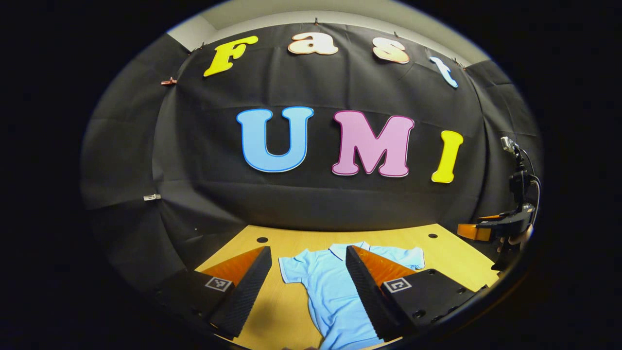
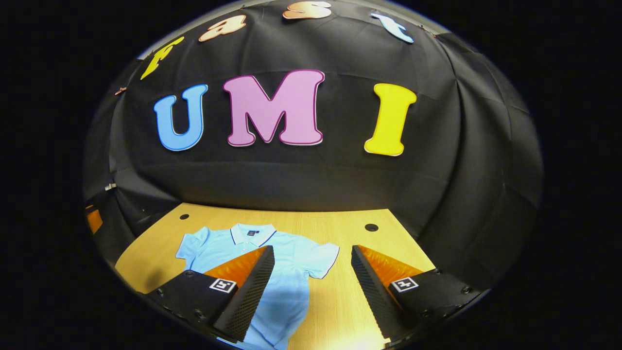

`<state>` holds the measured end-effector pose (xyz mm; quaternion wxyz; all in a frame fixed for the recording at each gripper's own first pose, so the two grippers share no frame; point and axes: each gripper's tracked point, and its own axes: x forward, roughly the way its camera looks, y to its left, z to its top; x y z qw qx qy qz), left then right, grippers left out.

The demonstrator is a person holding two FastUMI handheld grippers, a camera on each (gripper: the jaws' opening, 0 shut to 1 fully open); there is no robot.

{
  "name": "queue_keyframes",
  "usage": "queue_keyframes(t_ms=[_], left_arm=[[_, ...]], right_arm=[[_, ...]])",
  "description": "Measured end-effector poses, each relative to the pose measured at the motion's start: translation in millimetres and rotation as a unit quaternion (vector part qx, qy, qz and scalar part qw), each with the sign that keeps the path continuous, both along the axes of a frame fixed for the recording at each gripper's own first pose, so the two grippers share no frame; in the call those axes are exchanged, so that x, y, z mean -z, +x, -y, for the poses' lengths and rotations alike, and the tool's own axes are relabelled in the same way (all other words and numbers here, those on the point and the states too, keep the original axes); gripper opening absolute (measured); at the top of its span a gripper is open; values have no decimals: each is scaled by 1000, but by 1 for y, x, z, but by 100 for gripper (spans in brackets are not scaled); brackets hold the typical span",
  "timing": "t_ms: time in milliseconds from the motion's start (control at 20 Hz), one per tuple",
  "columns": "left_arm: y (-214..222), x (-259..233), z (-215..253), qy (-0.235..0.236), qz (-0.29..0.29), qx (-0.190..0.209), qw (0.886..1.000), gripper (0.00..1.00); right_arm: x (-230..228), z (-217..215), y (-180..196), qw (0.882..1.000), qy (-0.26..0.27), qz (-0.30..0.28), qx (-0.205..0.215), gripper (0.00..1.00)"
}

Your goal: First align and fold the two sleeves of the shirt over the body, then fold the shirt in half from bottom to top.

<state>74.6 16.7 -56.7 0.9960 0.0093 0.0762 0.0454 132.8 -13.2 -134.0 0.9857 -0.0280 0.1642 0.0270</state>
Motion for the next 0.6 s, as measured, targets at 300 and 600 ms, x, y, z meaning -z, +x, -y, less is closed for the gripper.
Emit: queue_keyframes(t_ms=[300,600], left_arm=[[18,13,0,10,-15,-36,999,97],[38,29,-6,6,-37,-83,996,97]], right_arm=[[47,21,46,999,-6,-53,-5,99],[95,37,93,995,0,-98,-4,99]])
